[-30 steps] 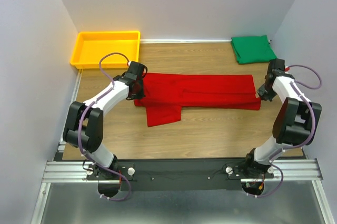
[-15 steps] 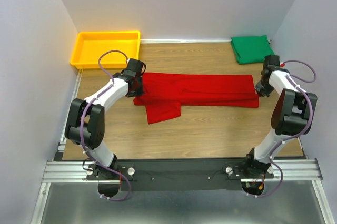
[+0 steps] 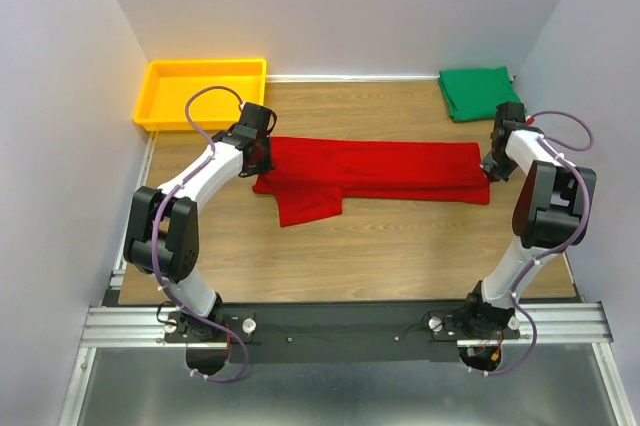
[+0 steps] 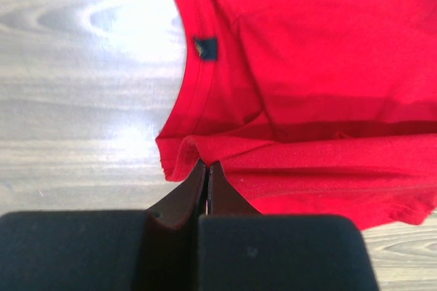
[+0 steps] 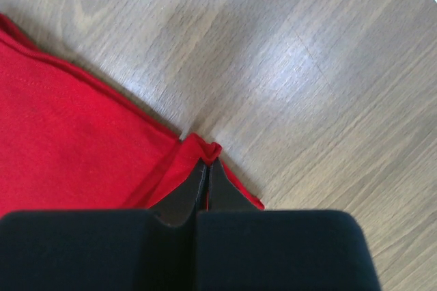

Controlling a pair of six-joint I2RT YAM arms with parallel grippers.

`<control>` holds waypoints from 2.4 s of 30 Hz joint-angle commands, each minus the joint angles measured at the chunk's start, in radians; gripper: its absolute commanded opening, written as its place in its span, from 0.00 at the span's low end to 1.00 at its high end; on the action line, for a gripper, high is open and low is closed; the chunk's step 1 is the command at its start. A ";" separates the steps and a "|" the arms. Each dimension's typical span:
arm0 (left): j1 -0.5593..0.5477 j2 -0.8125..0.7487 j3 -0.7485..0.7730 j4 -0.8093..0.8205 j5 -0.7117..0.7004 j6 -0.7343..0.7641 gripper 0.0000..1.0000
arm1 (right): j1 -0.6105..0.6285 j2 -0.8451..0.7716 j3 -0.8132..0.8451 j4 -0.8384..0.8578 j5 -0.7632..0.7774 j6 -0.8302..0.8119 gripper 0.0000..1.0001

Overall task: Fold and stack the t-shirts
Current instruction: Fold the tshirt

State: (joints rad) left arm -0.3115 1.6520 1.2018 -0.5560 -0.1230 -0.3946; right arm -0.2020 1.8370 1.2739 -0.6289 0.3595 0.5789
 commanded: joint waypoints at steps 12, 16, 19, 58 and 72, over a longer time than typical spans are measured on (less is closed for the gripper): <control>0.015 0.051 0.051 -0.019 -0.095 0.025 0.00 | 0.015 0.053 0.059 0.018 0.068 -0.021 0.01; 0.014 0.075 0.044 -0.010 -0.093 0.020 0.00 | 0.021 0.050 0.061 0.018 0.061 -0.021 0.01; 0.015 0.080 0.018 0.007 -0.096 0.011 0.00 | 0.019 0.050 0.064 0.027 0.030 -0.021 0.01; 0.026 -0.566 -0.297 0.195 -0.357 0.011 0.75 | 0.675 -0.337 -0.109 0.180 -0.229 -0.157 0.77; 0.028 -0.885 -0.545 0.381 -0.464 -0.018 0.73 | 1.226 0.111 0.120 0.314 -0.128 -0.212 0.57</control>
State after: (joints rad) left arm -0.2882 0.8101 0.7090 -0.2623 -0.5316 -0.3939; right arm 0.9646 1.8263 1.2968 -0.3508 0.1898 0.3943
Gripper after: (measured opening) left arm 0.740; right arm 0.575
